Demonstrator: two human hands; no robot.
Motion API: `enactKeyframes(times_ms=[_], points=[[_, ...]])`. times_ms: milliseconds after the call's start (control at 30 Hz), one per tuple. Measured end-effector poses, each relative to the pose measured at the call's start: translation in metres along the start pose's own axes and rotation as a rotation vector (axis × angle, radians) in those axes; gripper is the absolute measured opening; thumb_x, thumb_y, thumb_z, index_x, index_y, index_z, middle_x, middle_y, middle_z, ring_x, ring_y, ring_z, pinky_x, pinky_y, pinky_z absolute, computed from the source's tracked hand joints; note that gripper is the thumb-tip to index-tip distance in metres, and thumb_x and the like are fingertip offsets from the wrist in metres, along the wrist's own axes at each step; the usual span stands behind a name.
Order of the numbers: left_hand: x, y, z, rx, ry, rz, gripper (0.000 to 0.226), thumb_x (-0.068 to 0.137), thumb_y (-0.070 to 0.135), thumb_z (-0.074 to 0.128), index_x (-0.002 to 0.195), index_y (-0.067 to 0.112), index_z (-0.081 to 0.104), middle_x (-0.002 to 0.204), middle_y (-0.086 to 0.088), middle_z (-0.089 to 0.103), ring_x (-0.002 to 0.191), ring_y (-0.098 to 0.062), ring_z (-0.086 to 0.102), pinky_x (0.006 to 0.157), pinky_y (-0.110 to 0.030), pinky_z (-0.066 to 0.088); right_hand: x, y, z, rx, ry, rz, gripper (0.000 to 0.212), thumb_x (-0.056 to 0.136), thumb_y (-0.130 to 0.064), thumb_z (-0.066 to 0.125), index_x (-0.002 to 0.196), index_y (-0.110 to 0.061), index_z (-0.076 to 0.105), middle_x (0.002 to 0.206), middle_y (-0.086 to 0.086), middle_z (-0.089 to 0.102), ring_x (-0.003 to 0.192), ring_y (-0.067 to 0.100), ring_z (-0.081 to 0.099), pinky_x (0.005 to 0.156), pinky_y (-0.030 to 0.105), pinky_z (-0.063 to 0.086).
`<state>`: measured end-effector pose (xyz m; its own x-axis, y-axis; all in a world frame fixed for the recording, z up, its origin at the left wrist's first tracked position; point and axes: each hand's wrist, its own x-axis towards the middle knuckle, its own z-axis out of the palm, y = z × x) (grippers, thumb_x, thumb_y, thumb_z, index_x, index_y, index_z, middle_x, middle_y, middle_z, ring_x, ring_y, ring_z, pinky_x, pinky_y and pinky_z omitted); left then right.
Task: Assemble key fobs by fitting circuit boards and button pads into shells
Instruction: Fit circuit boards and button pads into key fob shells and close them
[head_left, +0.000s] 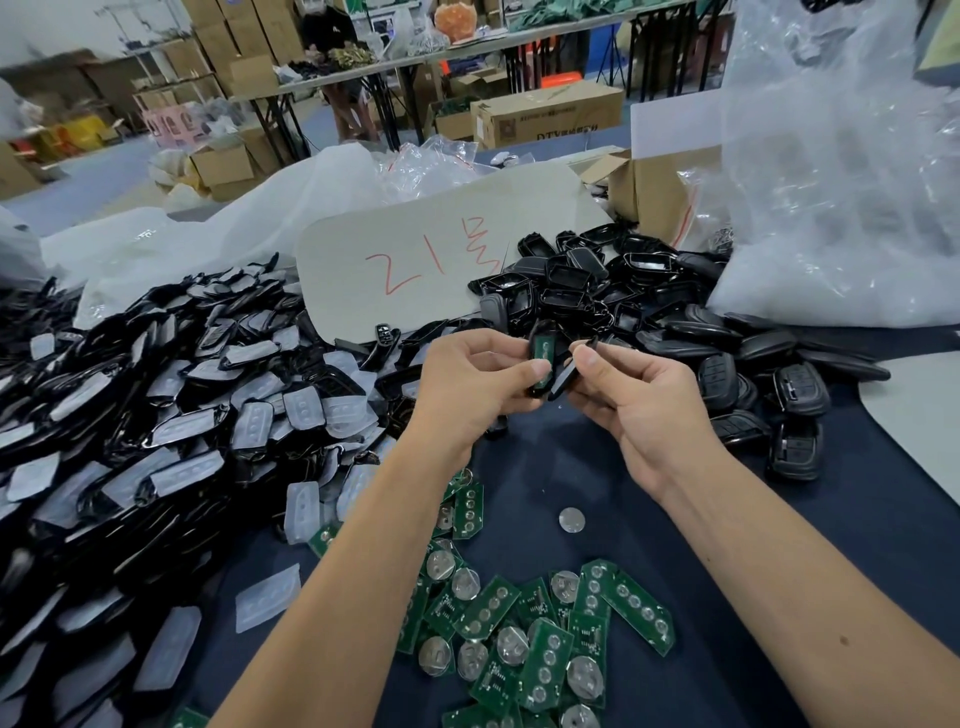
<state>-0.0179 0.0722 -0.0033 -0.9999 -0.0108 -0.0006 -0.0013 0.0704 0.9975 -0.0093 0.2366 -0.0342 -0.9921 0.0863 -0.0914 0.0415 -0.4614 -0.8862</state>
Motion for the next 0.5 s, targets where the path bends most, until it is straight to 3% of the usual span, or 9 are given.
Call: enactKeyframes(times_ms=[67, 200, 300, 433, 500], points=[[-0.003, 0.001, 0.005, 0.098, 0.002, 0.075, 0.011, 0.083, 0.008, 0.085, 0.092, 0.007, 0.078, 0.078, -0.006, 0.078, 0.076, -0.021, 0.077, 0.067, -0.031, 0.062, -0.001, 0.001, 0.001, -0.032, 0.016, -0.025, 0.006, 0.087, -0.011, 0.079, 0.092, -0.013, 0.082, 0.099, 0.013, 0.080, 0.089, 0.023, 0.073, 0.092, 0.042, 0.061], [-0.006, 0.004, 0.012, 0.337, -0.007, 0.213, 0.011, 0.086, 0.013, 0.083, 0.096, 0.015, 0.082, 0.083, 0.004, 0.079, 0.080, -0.012, 0.076, 0.078, -0.037, 0.064, -0.002, 0.001, 0.000, -0.057, 0.021, -0.056, 0.014, 0.087, -0.009, 0.080, 0.080, -0.019, 0.085, 0.094, 0.010, 0.081, 0.089, 0.023, 0.073, 0.089, 0.038, 0.062], [-0.009, 0.008, 0.012, 0.456, -0.054, 0.282, 0.014, 0.083, 0.019, 0.085, 0.096, 0.025, 0.082, 0.082, 0.014, 0.077, 0.073, -0.010, 0.073, 0.074, -0.027, 0.060, -0.002, -0.001, 0.001, -0.029, 0.023, -0.053, 0.003, 0.078, -0.015, 0.086, 0.079, -0.018, 0.085, 0.093, 0.014, 0.080, 0.085, 0.023, 0.074, 0.083, 0.035, 0.063], [-0.010, 0.008, 0.011, 0.526, -0.062, 0.325, 0.028, 0.074, 0.017, 0.091, 0.088, 0.037, 0.079, 0.075, 0.013, 0.072, 0.066, -0.007, 0.065, 0.067, -0.020, 0.055, -0.001, 0.000, 0.001, -0.137, 0.100, -0.118, 0.023, 0.074, -0.023, 0.093, 0.082, -0.005, 0.081, 0.090, 0.025, 0.076, 0.074, 0.026, 0.069, 0.081, 0.048, 0.061], [-0.009, 0.008, 0.010, 0.502, -0.053, 0.294, 0.026, 0.073, 0.015, 0.092, 0.088, 0.033, 0.080, 0.070, 0.013, 0.070, 0.066, -0.004, 0.064, 0.069, -0.021, 0.056, 0.000, 0.003, -0.001, -0.270, 0.123, -0.174, 0.035, 0.074, -0.036, 0.093, 0.080, -0.006, 0.078, 0.079, 0.021, 0.075, 0.065, 0.020, 0.066, 0.073, 0.044, 0.060]])
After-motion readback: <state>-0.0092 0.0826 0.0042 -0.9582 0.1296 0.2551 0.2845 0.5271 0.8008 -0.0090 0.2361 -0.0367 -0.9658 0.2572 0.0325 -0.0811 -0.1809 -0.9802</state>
